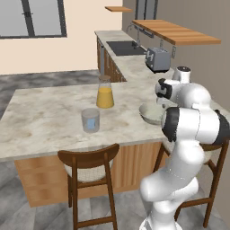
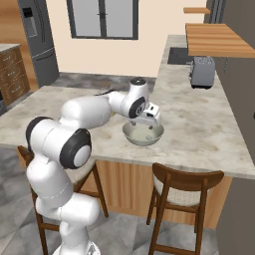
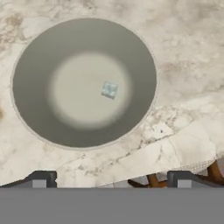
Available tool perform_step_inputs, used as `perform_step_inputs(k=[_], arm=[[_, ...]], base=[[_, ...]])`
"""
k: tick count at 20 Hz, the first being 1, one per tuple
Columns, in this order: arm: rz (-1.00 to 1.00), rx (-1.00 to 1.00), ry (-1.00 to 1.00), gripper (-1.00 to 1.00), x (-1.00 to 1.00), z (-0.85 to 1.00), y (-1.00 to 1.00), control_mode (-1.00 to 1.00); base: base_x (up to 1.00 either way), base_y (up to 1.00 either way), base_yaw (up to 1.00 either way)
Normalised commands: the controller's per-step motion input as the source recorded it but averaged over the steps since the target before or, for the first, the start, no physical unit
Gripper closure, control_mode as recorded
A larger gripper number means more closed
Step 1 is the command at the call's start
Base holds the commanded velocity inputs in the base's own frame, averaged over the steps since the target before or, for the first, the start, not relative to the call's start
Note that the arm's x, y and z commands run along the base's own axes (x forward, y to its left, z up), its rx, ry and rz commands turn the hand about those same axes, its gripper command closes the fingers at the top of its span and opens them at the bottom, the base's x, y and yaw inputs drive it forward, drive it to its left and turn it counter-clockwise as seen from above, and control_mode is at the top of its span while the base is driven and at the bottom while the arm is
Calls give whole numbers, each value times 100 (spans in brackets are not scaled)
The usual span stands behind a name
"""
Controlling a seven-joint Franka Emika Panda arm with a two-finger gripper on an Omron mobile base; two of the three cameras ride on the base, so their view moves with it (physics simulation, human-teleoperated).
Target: There are two ice cubes in the ice bowl. Place both ice cubes in the glass cup.
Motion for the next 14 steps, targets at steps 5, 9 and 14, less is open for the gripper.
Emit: perform_step_inputs(k=[5, 9, 14], arm=[[-3, 0, 15, -100, 59, -16, -1, -100], [-5, 0, 16, -100, 35, -42, -1, -100], [-5, 0, 10, -100, 22, -48, -11, -100]], base=[[0, 0, 0], [0, 0, 0], [0, 0, 0]])
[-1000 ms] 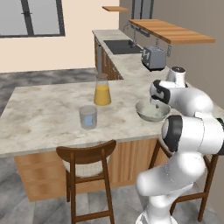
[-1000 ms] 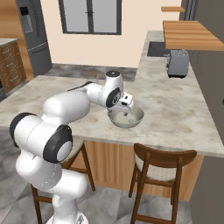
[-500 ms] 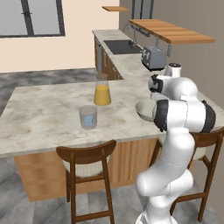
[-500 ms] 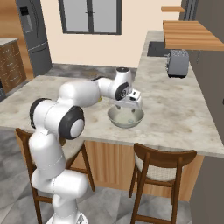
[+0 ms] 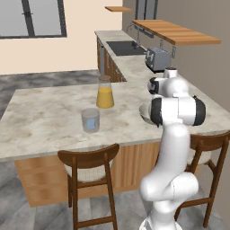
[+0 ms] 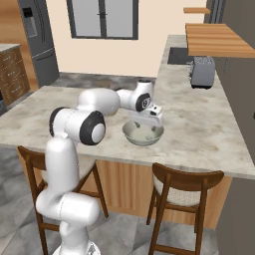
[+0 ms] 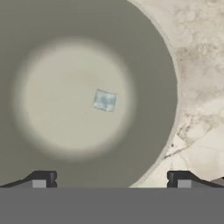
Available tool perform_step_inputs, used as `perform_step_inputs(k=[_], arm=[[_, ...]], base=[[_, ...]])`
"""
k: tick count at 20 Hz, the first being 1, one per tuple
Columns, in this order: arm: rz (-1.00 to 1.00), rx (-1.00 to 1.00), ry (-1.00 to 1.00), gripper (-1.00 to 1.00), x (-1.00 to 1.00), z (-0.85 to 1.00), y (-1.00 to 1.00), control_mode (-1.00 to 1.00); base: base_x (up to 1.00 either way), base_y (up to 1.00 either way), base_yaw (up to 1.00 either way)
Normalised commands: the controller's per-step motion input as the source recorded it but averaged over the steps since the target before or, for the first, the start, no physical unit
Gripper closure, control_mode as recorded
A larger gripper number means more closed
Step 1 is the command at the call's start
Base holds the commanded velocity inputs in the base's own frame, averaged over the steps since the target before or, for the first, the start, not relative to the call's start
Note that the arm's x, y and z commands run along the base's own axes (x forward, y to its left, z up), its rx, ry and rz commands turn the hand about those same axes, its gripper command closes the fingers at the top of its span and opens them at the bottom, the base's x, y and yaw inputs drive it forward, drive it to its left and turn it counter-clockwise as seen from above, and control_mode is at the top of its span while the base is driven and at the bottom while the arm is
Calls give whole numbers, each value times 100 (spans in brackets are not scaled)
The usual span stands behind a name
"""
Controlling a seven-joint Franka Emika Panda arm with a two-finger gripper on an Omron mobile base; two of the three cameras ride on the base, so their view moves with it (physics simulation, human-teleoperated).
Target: There are two ice cubes in the ice bowl. Place both ice cubes in the glass cup.
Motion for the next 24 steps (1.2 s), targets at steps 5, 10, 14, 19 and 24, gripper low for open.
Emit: perform_step_inputs(k=[5, 10, 14, 19, 24], arm=[[-4, 0, 3, -100, 20, -41, -17, -100], [-5, 0, 0, -100, 2, -32, -1, -100], [-5, 0, 0, -100, 8, -30, 0, -100], [-3, 0, 0, -100, 17, -33, 0, -100], [-1, 0, 0, -100, 19, -25, 2, -100]], base=[[0, 0, 0], [0, 0, 0], [0, 0, 0], [0, 0, 0], [0, 0, 0]])
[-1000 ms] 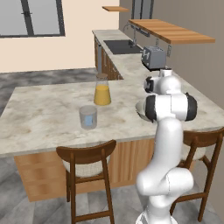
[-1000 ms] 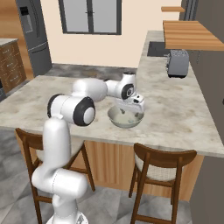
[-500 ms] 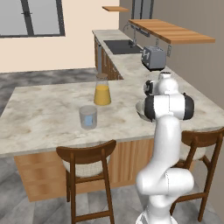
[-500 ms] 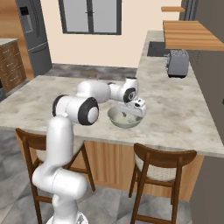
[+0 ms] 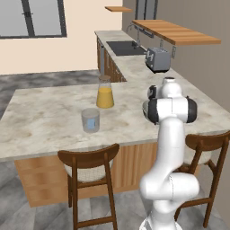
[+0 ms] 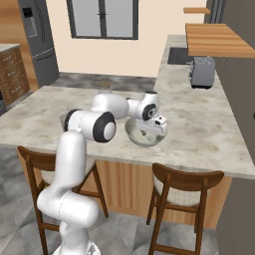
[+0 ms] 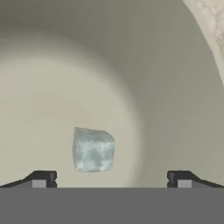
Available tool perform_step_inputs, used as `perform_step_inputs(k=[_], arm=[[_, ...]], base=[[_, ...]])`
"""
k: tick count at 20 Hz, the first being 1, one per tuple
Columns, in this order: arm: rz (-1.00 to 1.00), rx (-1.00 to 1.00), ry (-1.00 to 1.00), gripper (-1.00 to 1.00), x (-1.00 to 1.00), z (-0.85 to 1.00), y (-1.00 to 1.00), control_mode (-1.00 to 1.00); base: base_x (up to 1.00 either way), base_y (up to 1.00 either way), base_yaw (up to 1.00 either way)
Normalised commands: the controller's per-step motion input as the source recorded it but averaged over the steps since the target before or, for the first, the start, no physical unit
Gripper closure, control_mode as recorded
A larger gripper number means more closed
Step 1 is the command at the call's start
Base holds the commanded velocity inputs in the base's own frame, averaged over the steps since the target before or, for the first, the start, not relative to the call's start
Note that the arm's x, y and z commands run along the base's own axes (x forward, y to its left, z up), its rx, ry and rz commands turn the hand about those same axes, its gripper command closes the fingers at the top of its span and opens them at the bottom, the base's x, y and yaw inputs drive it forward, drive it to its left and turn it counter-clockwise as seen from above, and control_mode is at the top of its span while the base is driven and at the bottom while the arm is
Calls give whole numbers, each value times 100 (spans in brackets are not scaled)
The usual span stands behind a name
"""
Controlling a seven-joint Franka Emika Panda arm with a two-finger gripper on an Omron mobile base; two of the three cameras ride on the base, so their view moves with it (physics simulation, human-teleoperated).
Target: There are two ice cubes in the ice bowl. Place both ice cubes in the glass cup.
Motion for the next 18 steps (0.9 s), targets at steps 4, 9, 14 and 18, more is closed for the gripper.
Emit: perform_step_inputs(k=[4, 9, 14, 18], arm=[[-3, 0, 0, -100, 31, -20, 17, -100], [0, 0, -9, -100, 42, -12, 5, -100], [0, 0, -4, -100, 11, -29, 0, -100], [0, 0, 0, -100, 0, -36, 0, -100]], base=[[0, 0, 0], [0, 0, 0], [0, 0, 0], [0, 0, 0]])
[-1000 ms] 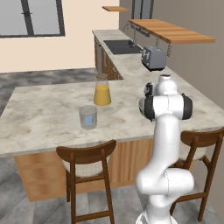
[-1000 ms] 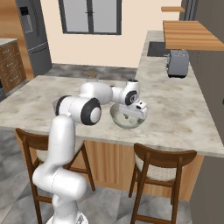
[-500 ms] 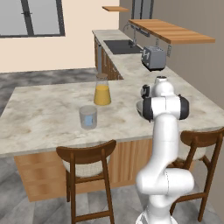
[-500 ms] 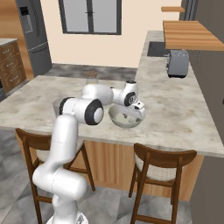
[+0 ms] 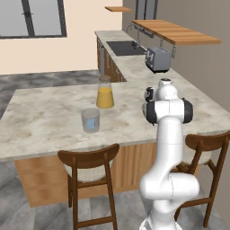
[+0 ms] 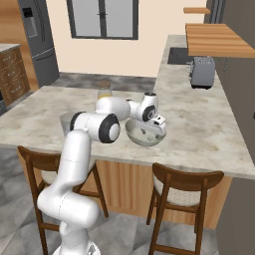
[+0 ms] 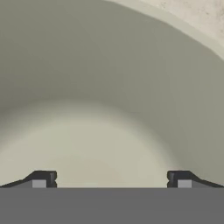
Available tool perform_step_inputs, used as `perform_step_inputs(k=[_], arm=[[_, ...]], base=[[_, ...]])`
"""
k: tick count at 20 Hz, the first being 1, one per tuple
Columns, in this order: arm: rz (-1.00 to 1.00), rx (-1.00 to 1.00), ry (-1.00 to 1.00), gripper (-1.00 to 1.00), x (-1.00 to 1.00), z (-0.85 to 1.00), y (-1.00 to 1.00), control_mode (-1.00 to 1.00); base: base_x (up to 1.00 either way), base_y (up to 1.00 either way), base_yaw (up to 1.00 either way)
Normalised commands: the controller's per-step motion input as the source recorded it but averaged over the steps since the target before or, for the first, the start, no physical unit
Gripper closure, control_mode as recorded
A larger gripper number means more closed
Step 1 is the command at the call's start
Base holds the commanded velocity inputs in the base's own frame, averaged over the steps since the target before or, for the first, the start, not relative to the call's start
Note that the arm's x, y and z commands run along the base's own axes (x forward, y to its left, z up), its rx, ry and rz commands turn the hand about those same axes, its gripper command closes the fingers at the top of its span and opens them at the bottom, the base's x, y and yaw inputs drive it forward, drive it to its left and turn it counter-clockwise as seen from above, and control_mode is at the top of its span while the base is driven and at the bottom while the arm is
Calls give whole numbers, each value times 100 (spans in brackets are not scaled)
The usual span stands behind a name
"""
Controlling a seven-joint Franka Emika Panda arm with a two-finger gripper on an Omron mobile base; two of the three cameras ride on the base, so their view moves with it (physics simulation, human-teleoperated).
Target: There are two ice cubes in the ice bowl. Place both ice cubes in the glass cup.
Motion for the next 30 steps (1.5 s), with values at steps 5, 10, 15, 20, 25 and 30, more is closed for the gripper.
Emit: perform_step_inputs(k=[5, 10, 15, 20, 25, 30], arm=[[0, 0, 1, -100, -26, -33, 0, -100], [0, 0, 0, -100, -25, -9, 0, -100], [0, -2, -1, -100, 12, -41, 0, -100], [0, -3, -1, -100, 9, -49, 0, -100], [0, -6, 4, 100, -55, -88, 25, -100], [0, -1, 7, 100, -68, -53, 16, -100]], base=[[0, 0, 0], [0, 0, 0], [0, 0, 0], [0, 0, 0], [0, 0, 0], [0, 0, 0]])
